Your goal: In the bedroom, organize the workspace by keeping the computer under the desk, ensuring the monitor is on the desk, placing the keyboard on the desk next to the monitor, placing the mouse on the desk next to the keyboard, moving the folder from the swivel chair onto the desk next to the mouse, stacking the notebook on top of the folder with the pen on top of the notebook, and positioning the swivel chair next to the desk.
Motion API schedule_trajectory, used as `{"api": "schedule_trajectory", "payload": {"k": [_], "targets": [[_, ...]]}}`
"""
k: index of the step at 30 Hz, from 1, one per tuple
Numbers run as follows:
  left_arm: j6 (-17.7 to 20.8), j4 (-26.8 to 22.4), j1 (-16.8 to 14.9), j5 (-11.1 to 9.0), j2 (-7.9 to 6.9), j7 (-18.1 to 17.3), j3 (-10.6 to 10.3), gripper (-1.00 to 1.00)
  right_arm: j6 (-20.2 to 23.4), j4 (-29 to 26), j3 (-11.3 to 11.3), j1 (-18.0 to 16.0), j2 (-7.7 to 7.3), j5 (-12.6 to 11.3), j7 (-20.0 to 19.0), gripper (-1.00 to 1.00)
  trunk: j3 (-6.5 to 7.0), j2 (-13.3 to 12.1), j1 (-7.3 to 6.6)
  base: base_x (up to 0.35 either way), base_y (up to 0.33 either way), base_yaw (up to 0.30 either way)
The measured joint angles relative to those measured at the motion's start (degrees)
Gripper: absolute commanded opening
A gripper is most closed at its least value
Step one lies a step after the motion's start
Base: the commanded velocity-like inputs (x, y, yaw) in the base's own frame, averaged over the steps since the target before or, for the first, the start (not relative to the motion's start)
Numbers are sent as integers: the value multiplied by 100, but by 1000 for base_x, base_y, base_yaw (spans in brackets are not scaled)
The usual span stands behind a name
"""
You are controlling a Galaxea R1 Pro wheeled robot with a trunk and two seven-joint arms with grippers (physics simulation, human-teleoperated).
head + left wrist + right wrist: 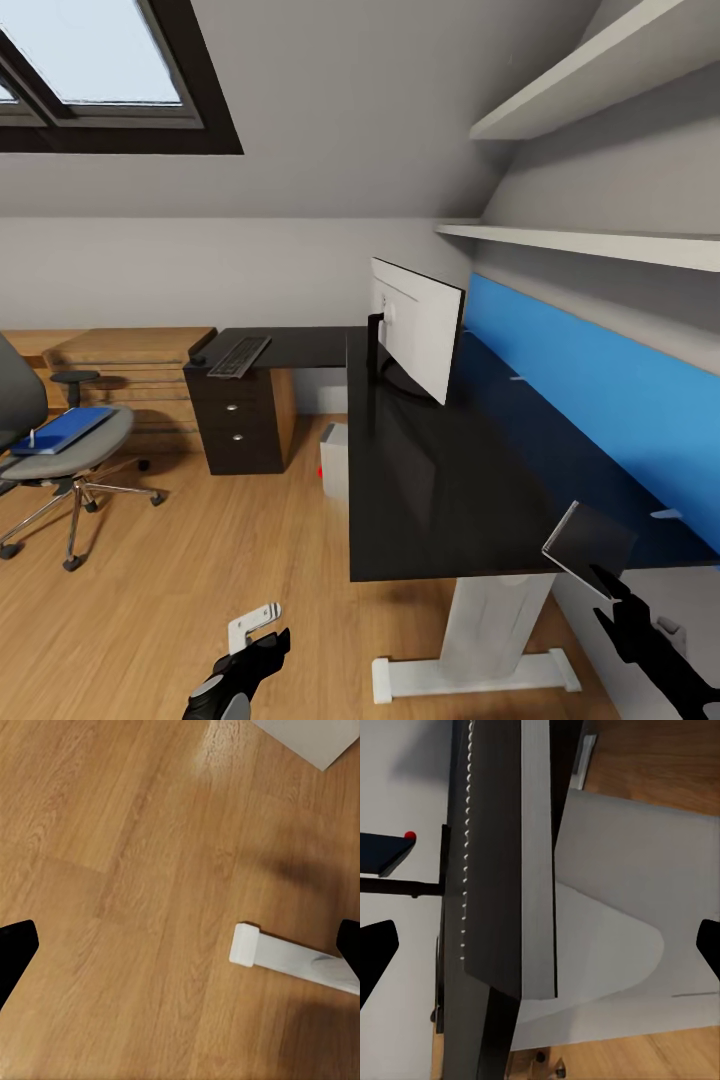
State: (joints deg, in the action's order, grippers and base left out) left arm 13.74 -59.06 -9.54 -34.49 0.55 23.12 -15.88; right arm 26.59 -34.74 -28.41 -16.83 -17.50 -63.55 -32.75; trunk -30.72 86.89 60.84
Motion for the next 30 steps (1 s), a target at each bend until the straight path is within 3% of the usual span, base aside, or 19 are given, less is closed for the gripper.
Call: {"api": "schedule_trajectory", "payload": {"k": [4,5,20,30], "targets": [[0,0,0,-2,0,0,0,100,0,-2,0,0,0,0,0,100,0,0,0,0,0,0],[-1,0,0,-3,0,0,0,100,0,-4,0,0,0,0,0,-100,0,0,0,0,0,0],[-3,7,1,-6,0,13,0,100,12,-13,-7,-1,0,-38,-15,-100,0,0,0,0,0,0],[-5,91,0,-6,3,24,-3,100,-23,-74,1,-1,17,-6,-8,-100,179,-400,-219,0,0,0]]}}
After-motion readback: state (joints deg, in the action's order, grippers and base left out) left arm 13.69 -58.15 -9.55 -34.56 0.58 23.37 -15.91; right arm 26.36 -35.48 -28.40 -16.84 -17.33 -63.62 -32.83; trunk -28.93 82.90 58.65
